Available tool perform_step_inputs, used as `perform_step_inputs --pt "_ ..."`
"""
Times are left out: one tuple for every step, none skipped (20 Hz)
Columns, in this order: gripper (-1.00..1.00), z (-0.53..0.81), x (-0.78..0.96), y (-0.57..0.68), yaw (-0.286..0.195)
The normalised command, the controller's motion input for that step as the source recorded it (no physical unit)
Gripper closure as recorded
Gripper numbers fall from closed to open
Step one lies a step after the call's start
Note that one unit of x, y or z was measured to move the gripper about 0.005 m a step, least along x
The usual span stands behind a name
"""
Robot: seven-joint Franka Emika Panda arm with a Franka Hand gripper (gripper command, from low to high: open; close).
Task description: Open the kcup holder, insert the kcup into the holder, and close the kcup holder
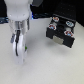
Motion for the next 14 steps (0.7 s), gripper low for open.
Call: perform_step_inputs --pt "1.0 -0.01 -0.12 0.0 -0.125" --pt "-1.0 0.0 -0.1 0.0 -0.132" --pt "-1.0 0.02 -0.18 0.01 -0.136" --pt "1.0 0.0 -0.12 -0.01 -0.106" --pt "-1.0 0.03 -0.17 0.01 -0.138" --pt "1.0 0.02 -0.12 0.01 -0.095" --pt "1.0 -0.01 -0.05 0.0 -0.058" --pt "-1.0 0.0 -0.04 -0.01 -0.104" --pt "1.0 -0.03 -0.07 -0.04 -0.031" --pt "1.0 -0.01 0.01 0.0 -0.001" --pt "1.0 -0.02 0.01 0.0 -0.002" --pt "1.0 -0.01 0.01 0.0 -0.004" --pt "1.0 0.0 0.0 0.0 0.0" --pt "1.0 0.04 0.0 0.05 0.0"
